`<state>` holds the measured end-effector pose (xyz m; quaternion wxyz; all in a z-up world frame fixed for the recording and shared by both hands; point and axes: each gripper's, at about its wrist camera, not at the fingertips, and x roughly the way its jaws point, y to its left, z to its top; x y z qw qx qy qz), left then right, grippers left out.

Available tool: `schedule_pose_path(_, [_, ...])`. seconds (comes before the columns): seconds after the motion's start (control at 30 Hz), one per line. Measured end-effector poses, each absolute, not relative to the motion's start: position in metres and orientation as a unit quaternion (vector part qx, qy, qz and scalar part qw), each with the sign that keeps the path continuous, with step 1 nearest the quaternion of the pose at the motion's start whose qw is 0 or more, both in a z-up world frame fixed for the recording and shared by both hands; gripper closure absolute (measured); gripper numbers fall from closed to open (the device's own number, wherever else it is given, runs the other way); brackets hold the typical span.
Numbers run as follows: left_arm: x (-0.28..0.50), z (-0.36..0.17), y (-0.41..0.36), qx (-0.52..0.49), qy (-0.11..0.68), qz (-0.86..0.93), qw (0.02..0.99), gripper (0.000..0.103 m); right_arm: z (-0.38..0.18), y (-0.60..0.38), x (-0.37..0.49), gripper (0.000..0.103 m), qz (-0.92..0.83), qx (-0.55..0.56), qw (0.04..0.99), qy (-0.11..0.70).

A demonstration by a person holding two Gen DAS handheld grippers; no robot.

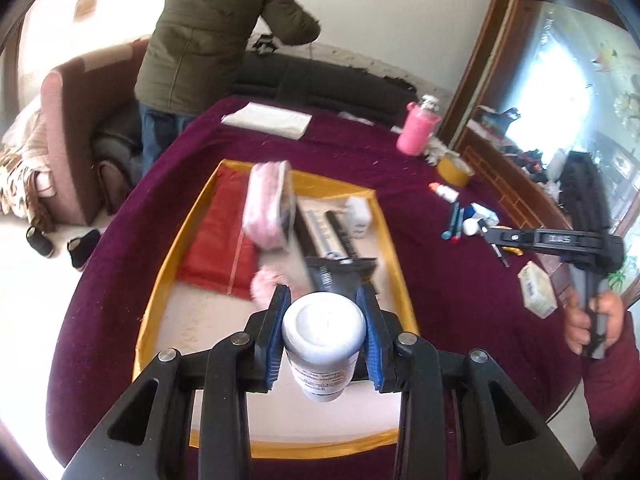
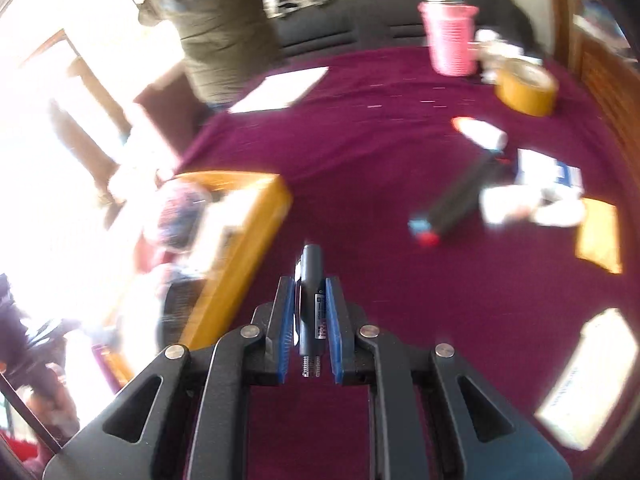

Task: Organize objects
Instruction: 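Lower the white bottle and black pen into the yellow box and open both grippers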

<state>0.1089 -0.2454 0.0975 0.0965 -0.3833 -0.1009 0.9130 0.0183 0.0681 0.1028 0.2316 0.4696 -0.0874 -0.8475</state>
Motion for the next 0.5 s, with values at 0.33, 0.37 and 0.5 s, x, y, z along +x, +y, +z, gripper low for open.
schedule_pose_path(0.33, [0.058, 0.053, -0.267, -0.456, -0.121, 0.879, 0.067, 0.073, 0.081, -0.049, 0.001, 0.090, -0.821, 0.496, 0.276, -0.061])
schedule_pose_path(0.37, [0.055, 0.052, -0.266, -0.459, -0.118, 0.878, 0.061, 0.073, 0.077, -0.059, -0.006, 0.090, -0.820, 0.501, 0.271, -0.056])
schedule_pose_path(0.5, [0.054, 0.046, -0.270, -0.467, -0.097, 0.879, 0.010, 0.070, 0.065, -0.082, -0.026, 0.090, -0.825, 0.510, 0.243, -0.025])
